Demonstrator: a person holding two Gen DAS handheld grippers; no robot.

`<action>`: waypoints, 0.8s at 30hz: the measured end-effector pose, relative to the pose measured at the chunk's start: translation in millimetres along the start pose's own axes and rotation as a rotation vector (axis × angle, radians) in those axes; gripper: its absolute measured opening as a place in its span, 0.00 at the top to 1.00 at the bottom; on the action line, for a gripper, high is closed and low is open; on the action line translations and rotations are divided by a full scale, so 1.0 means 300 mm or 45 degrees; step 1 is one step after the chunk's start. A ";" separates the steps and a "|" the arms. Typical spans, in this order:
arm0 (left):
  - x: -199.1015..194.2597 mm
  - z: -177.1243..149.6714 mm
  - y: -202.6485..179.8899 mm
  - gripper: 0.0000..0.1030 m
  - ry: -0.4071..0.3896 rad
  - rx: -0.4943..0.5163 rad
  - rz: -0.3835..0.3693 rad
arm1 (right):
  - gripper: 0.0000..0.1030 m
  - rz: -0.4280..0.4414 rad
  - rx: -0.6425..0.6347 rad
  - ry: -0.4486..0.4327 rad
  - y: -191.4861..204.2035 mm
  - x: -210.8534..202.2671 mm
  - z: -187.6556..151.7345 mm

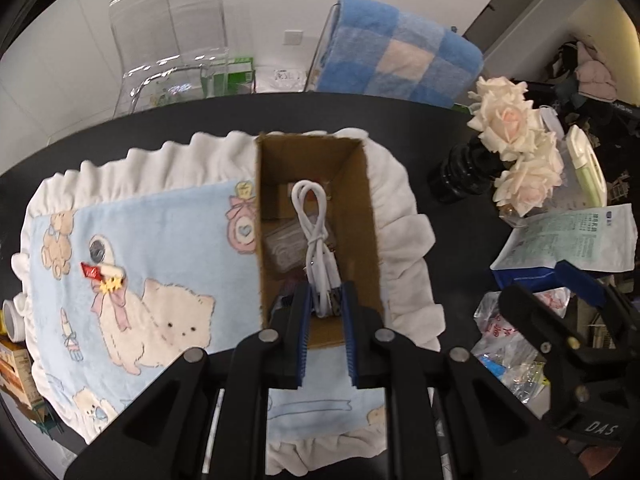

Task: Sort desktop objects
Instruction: 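Open both tools over the box to drop the cable and clipper, then move both tools back over the remaining items on the blanket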

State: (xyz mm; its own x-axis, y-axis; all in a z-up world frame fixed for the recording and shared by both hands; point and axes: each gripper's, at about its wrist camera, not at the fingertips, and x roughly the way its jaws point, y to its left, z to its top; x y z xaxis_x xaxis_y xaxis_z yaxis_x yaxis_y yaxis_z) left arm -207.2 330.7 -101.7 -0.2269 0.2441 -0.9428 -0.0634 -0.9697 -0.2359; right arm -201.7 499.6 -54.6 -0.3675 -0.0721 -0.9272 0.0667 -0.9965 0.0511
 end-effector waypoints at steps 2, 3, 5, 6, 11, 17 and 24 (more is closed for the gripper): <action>-0.004 0.006 -0.016 0.83 -0.010 0.016 0.015 | 0.00 -0.007 0.014 0.004 -0.021 0.000 -0.005; -0.005 0.008 -0.021 0.82 -0.011 0.021 0.020 | 0.00 -0.011 0.022 0.006 -0.030 0.001 -0.008; -0.004 0.011 -0.030 0.76 -0.012 0.030 0.025 | 0.00 -0.017 0.026 0.011 -0.039 0.001 -0.012; -0.004 0.012 -0.033 0.64 -0.013 0.034 0.025 | 0.00 -0.018 0.029 0.012 -0.044 -0.001 -0.015; -0.023 0.006 -0.038 0.06 -0.040 0.050 0.092 | 0.00 -0.020 0.038 0.005 -0.049 -0.013 -0.024; -0.047 -0.021 -0.002 0.05 -0.036 0.049 0.105 | 0.00 -0.021 0.031 -0.002 -0.022 -0.028 -0.036; -0.119 -0.072 0.096 0.05 -0.054 0.013 0.127 | 0.00 -0.007 -0.006 -0.004 0.077 -0.042 -0.059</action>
State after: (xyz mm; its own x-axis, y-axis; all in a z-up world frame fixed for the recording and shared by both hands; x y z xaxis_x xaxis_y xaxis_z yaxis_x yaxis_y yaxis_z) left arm -180.0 293.8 -79.8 -0.2733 0.1465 -0.9507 -0.0484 -0.9892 -0.1385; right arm -179.2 478.1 -48.4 -0.3709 -0.0664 -0.9263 0.0690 -0.9967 0.0439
